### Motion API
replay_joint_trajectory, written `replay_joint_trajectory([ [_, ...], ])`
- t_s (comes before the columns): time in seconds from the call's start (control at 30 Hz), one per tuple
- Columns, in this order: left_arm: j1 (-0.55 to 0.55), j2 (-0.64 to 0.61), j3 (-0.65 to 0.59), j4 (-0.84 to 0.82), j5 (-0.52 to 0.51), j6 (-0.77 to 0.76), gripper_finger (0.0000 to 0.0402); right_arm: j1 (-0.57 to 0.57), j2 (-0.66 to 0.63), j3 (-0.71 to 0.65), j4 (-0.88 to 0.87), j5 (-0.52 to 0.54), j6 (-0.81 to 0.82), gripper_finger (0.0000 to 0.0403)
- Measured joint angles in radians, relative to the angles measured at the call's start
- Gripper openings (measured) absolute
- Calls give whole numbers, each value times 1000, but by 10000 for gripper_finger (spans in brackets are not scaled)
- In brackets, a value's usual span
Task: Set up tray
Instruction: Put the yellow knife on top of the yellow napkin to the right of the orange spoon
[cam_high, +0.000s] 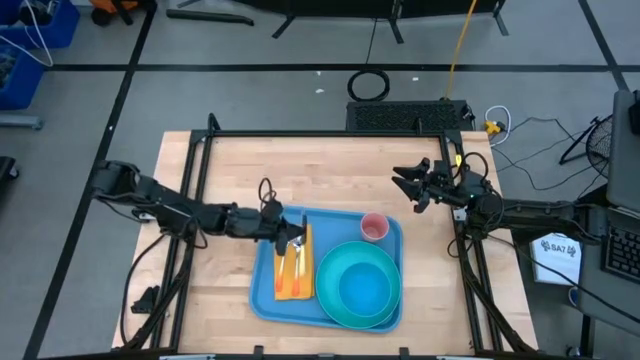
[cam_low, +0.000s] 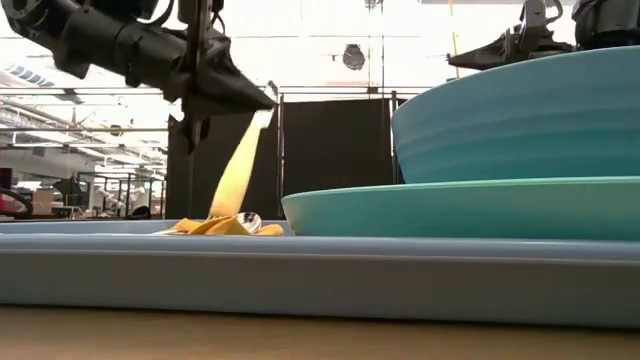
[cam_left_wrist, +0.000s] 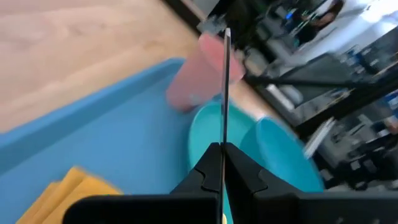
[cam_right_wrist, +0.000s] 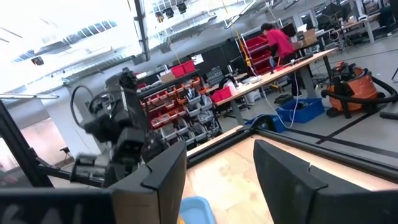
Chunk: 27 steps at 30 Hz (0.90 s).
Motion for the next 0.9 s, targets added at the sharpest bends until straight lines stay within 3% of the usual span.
replay_joint_trajectory([
  [0.3,-1,89,1,21,-19,19,2,0,0,0,3,-2,1,173],
  [0.67,15,60,1,-14,-24,45,2,0,0,0,0,-8,1,173],
  [0.9,3,53,-1,-13,-23,-44,2,0,0,1,-1,-14,-1,173],
])
